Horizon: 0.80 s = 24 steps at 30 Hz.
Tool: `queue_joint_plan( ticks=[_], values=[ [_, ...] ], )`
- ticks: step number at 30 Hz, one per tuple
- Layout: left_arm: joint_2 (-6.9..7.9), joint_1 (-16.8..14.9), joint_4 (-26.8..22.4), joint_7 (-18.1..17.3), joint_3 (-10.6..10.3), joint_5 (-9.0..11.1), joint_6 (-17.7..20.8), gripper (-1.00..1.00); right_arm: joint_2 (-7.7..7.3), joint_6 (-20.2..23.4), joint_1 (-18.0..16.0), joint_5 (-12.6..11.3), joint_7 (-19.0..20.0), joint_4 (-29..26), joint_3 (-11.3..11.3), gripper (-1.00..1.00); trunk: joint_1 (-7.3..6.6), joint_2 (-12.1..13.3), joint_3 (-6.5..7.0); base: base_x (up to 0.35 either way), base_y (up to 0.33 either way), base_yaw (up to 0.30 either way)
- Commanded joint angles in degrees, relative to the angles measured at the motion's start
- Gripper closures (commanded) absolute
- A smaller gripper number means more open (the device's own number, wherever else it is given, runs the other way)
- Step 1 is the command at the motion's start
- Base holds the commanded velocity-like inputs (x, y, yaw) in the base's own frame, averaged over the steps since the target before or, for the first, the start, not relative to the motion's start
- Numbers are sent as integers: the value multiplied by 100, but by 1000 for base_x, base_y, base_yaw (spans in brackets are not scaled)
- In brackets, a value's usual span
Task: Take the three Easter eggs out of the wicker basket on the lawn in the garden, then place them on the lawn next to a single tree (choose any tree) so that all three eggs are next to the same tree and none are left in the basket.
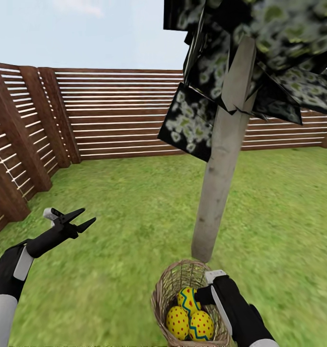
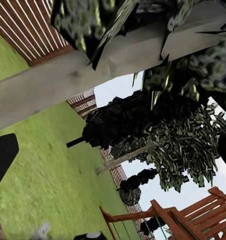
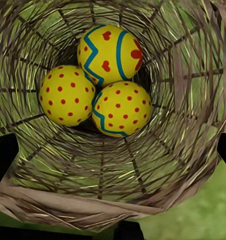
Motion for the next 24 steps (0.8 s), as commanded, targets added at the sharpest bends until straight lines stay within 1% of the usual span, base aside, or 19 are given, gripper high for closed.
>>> queue_joint_plan(
  ticks=[1, 4, 6, 8, 10, 13, 14, 15, 19, 24],
  values=[
    [2, -4, 1, -15, 0, 7, 60, -100, 1, 37, -34, 40, 12, 2, 6, -100, 22, -44, -31, 0, 0, 81],
    [6, -4, 1, -15, 0, 7, 60, -100, 1, 70, -176, 25, 1, 112, 3, -100, 88, -165, -110, 0, 0, 107],
    [12, -4, 1, -15, 0, 7, 60, -100, 1, 78, -311, 27, -12, 309, -1, -100, 132, -245, -163, 0, 0, 128],
    [11, -4, 1, -15, 0, 7, 60, -100, -4, 81, -550, 27, -20, 706, -4, -100, 176, -325, -217, 0, 0, 135],
    [9, -4, 1, -15, 0, 7, 60, -100, -12, 60, -859, 28, -21, 1279, -51, -100, 219, -405, -271, 0, 0, 139],
    [8, -4, 1, -15, 0, 7, 60, -100, -17, -19, -1322, 40, -24, 2130, -303, -100, 285, -525, -351, 0, 0, 140],
    [5, -4, 1, -15, 0, 7, 60, -100, -25, -133, -1497, 47, -28, 2435, -443, -100, 307, -566, -378, 0, 0, 142],
    [1, -4, 1, -15, 0, 7, 60, -100, -30, -345, -1632, 46, -35, 2710, -562, -100, 329, -606, -405, 0, 0, 144],
    [-1, -4, 1, -15, 0, 7, 60, -100, -46, -652, -1811, 46, -48, 3021, -636, -100, 417, -766, -513, 0, 0, 145],
    [-1, -4, 1, -15, 0, 7, 60, -100, -53, -765, -1882, 60, -51, 3055, -644, -100, 527, -967, -647, 0, 0, 146]
  ],
)
